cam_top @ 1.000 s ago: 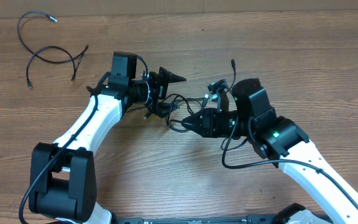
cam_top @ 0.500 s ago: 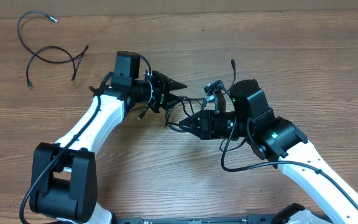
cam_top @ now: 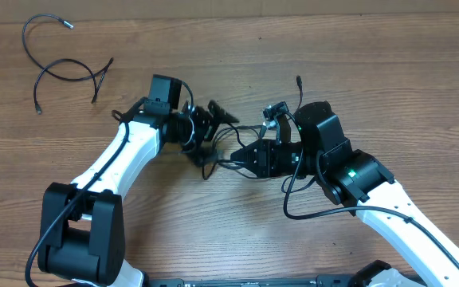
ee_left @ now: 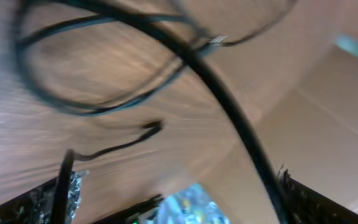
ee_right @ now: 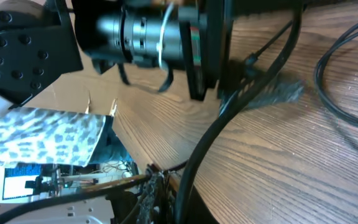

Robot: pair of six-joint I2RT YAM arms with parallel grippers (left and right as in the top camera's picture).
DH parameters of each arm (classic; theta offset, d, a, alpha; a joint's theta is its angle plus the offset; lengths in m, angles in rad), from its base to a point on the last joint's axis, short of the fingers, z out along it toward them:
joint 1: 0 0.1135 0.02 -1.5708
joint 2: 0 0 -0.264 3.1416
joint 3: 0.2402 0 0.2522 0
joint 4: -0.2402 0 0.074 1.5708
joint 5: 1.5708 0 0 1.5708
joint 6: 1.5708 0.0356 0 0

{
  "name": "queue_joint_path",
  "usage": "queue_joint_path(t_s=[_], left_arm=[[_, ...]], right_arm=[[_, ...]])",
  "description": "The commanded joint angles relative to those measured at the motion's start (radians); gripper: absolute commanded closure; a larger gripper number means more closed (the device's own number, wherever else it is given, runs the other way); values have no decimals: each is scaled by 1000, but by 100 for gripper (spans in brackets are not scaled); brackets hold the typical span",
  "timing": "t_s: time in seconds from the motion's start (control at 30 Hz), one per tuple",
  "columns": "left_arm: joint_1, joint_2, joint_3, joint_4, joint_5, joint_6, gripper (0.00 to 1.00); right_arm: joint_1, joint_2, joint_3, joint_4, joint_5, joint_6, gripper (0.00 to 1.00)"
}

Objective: Untangle cables

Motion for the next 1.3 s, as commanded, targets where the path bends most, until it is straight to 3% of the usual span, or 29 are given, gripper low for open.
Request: queue_joint_path(t_s=[0.0,0.17,0.37,0.4,0.53,0.63,0.7,0.9,1.13,1.27], left_arm=[[-5,-8,8,-54,-21,93,1],[-6,-8,8,-64,82,65,0],[-6,-8,8,-63,93,-102,1],[-6,-8,8,-62,92,-132,4],[-6,-8,8,-45,90,-217,33],[-6,-8,8,-9,85,-251,43],[-6,-8,8,2,85,-259,44],[-6,-8,8,1,86,-314,42],[-6,-8,8,0,151,-348,12],[-6,-8,8,-3,215,-400,8]], right_arm=[[6,-1,29,6,24,-10,96],[6,-1,29,6,24,-10,96],[6,-1,29,5,20,-6,96],[6,-1,29,5,15,-5,96],[6,-1,29,4,-4,-2,96],[6,-1,29,4,-14,2,96],[6,-1,29,4,-14,2,96],[6,0,28,-1,-14,26,96],[6,0,27,-31,54,55,96],[6,0,27,-31,58,55,96]])
